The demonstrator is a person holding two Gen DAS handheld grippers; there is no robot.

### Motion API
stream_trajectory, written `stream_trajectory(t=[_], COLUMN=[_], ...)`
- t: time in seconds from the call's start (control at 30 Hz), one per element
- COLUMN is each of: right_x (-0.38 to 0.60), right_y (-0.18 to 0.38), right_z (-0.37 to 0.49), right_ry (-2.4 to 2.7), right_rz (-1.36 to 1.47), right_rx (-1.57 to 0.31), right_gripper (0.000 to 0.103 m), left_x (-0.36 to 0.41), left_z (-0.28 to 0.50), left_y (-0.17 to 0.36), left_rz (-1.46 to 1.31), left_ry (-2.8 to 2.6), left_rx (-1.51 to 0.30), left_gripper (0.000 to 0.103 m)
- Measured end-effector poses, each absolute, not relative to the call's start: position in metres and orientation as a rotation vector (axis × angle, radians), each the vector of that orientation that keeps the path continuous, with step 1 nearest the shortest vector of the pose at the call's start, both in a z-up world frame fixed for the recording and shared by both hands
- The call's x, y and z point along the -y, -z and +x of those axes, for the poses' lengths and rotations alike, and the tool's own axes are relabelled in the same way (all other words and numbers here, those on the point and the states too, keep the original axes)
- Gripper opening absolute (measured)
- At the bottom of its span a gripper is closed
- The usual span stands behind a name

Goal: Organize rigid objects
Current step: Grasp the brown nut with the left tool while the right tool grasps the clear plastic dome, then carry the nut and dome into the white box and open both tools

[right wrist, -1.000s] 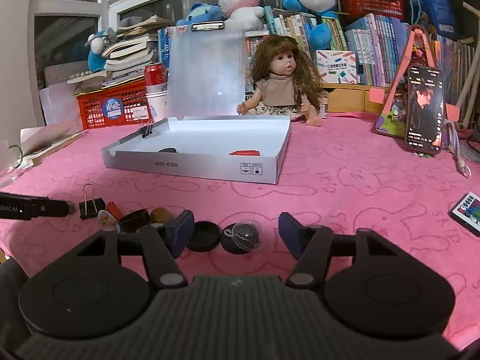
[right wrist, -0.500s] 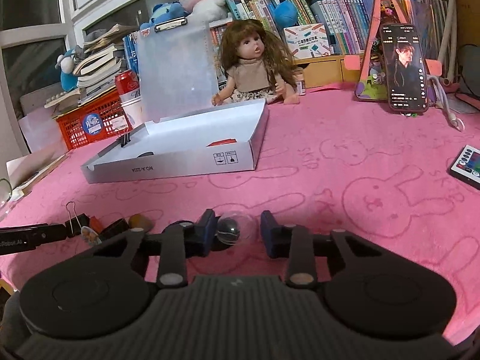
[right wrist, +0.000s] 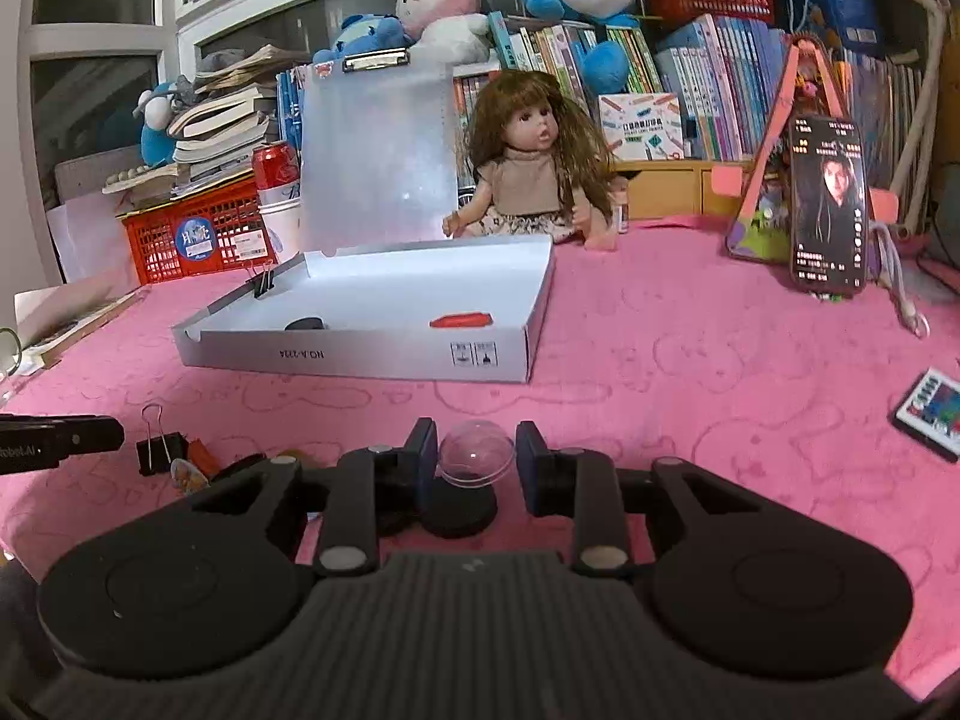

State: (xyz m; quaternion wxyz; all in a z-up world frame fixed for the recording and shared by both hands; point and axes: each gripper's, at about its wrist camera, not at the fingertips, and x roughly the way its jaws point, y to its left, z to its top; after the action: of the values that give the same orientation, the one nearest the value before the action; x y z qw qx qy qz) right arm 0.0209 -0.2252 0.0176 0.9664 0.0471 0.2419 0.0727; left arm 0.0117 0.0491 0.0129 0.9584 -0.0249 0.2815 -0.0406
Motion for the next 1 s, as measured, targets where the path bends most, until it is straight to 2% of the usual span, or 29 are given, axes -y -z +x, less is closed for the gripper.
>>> stream_trajectory(t=[0.43,1.0], right_x=[0.215,0.206], right_y=[-0.036,-0.060], right_z=[0.051,0.125], right_ry=[-0.150,-0.131], right_rz=[0.094,0.176], right_rx=[-0.488,-0.565], right_gripper=[0.033,0.033], left_x=[-0.042,-0.027], left_z=[0.046,0.137], left_y=[-0.043,-0.067], left_rz=[-0.077,-0.067], left_ry=[0.112,0.104], left_rx=[-0.566,-0.572], left_gripper=[0.021,0.021])
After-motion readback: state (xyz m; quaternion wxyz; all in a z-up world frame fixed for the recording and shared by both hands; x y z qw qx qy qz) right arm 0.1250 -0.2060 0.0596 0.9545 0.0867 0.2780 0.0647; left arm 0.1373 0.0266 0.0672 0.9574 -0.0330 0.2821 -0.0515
